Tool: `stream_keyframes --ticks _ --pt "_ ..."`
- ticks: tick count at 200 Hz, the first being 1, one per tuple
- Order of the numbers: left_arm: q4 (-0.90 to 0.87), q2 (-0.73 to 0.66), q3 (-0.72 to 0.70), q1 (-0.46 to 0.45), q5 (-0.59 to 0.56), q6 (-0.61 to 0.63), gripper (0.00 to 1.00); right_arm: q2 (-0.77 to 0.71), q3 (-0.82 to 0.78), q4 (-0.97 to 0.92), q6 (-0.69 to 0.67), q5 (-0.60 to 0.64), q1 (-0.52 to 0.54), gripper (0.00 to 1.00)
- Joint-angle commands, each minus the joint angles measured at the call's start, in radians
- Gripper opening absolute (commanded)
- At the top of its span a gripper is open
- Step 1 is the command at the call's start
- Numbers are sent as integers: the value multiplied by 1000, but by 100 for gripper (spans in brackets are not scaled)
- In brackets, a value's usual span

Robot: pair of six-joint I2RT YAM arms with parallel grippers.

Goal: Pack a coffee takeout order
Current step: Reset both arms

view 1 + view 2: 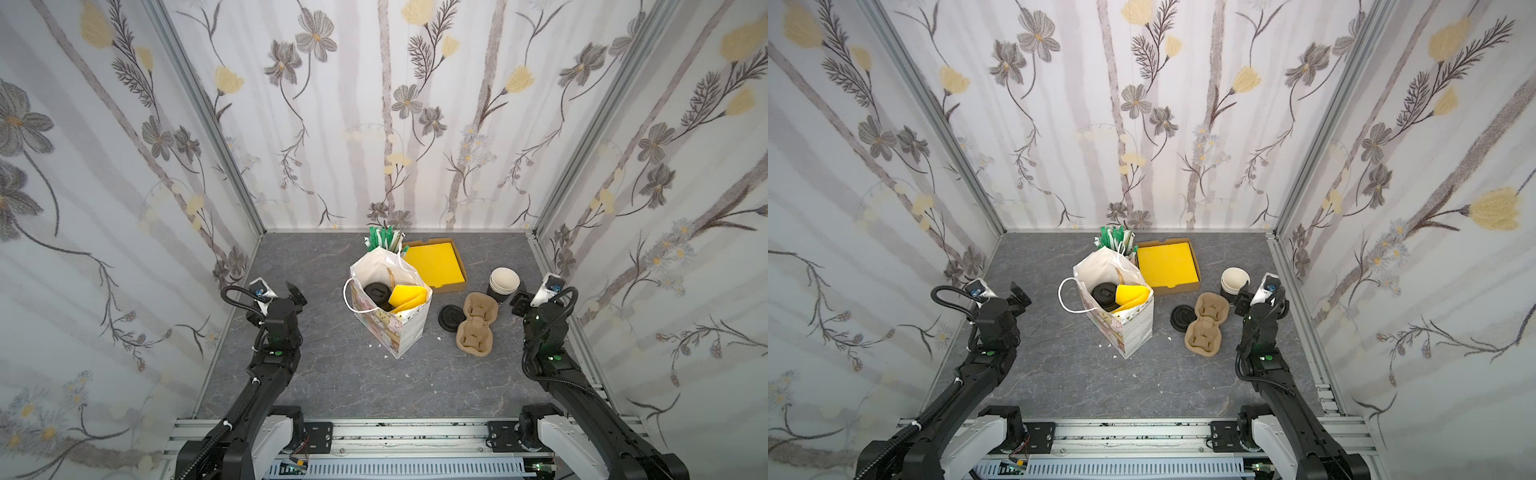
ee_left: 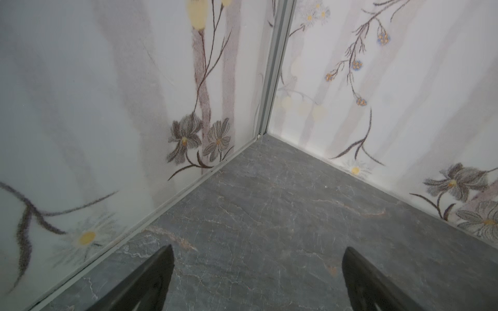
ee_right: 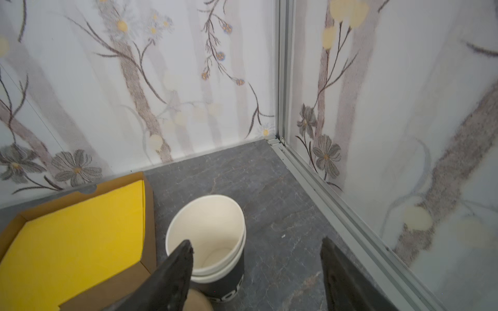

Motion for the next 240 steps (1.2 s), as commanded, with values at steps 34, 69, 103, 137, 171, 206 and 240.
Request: stream_keyframes --ticks 34,69,103,137,171,206,240 --pt "430 148 -111 3 110 85 100 95 -186 512 -107 -158 -9 75" --pt "611 322 -116 3 252 109 100 211 -191 698 -149 -259 -18 76" --pt "727 436 -107 4 346 174 100 347 -220 911 -139 -315 -44 76" --pt "827 542 -105 27 425 189 100 509 -303 1228 -117 -360 -79 77" --pt "926 633 -111 33 413 177 100 506 -311 1242 -63 -369 -128 79" --pt "939 634 -116 34 319 143 100 512 -305 1230 26 -225 -151 100" --pt "934 634 -114 32 315 145 100 525 -309 1257 22 -230 -151 100"
